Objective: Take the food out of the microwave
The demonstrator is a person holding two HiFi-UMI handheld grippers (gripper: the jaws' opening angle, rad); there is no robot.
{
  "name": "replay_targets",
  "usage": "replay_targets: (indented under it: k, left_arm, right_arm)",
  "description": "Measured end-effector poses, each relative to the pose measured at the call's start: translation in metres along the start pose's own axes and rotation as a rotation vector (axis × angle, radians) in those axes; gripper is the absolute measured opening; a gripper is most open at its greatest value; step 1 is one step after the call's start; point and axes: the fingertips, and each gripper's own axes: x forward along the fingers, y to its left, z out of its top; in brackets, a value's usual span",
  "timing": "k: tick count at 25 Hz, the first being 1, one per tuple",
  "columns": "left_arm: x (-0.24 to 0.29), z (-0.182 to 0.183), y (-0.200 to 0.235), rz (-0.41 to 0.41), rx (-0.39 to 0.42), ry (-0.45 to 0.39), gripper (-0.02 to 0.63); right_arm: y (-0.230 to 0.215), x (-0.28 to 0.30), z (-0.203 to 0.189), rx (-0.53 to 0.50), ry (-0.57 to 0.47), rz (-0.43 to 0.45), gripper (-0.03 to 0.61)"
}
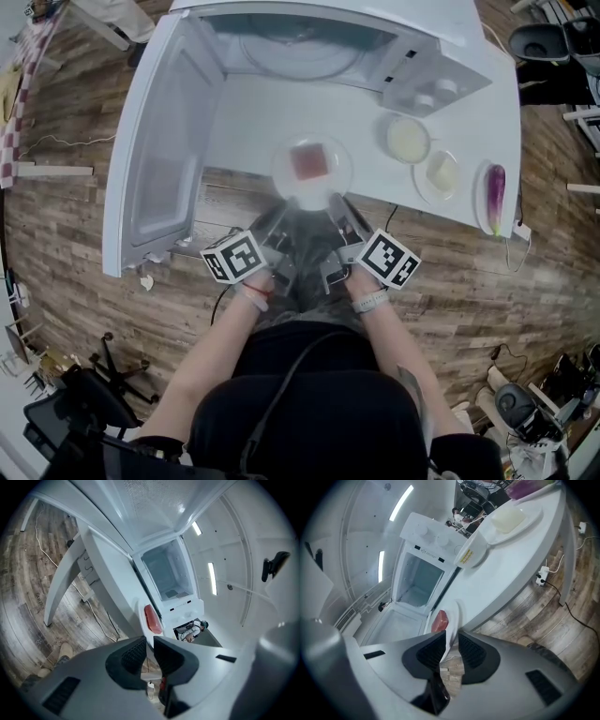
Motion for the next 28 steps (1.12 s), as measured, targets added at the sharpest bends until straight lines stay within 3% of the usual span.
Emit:
replay_targets:
  k: [2, 12, 18, 28]
  left_arm:
    - [0.001, 0.000, 0.000, -0.001, -0.002, -0.001, 0.055]
    - [0.008, 0.002, 0.000, -0.001, -0.014, -0.005, 0.054]
    - [0.013, 0.003, -0.002, -0.016, -0.033, -0.010, 0.054]
    - [0.021, 0.006, -0.003, -0.022, -0.026, 0.001, 0.054]
  right_arm:
    - [0.002, -0.001, -0.005, -0.008, 0.016, 0.011, 0.095]
    - [0.010, 0.002, -0.034, 0.014, 0.144, 0.038, 0.095]
    - [0.015, 0.005, -0.040, 0.026, 0.175, 0.056, 0.044]
    - [0.019, 0.012, -0.038, 0.023, 0.191, 0.059, 0.028]
